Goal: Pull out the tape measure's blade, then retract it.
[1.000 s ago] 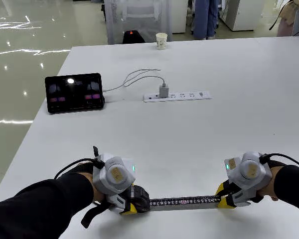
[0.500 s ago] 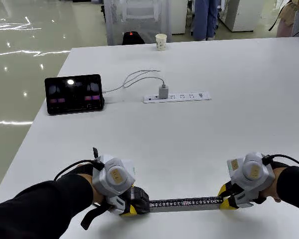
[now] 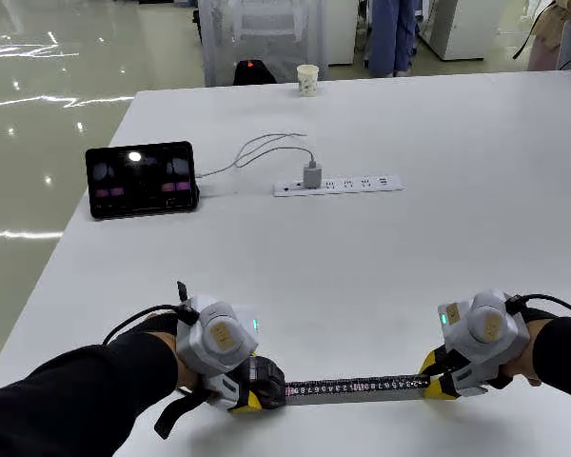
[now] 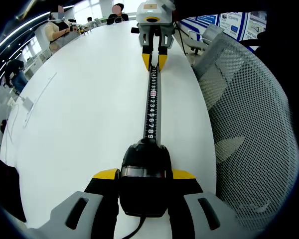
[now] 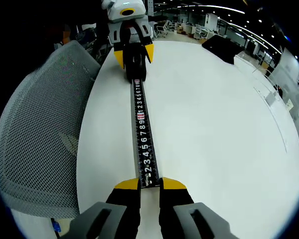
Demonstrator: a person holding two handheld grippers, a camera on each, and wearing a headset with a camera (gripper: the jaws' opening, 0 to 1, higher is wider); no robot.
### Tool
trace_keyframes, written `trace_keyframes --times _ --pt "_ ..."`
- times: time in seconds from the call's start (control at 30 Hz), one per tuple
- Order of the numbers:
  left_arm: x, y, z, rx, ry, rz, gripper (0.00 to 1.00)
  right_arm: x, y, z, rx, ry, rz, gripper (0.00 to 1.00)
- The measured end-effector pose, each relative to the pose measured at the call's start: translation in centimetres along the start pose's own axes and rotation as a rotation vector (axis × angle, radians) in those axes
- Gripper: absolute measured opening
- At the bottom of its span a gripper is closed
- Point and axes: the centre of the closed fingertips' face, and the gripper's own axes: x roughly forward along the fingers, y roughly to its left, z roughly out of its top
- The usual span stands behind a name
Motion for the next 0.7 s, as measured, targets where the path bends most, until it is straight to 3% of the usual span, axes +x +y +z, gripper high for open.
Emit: trace_keyframes --times 0.7 --pt "0.1 0.1 0.0 -0.002 0.001 0.003 0.32 -0.6 -0.2 -1.1 0.013 0.005 -0.010 0.10"
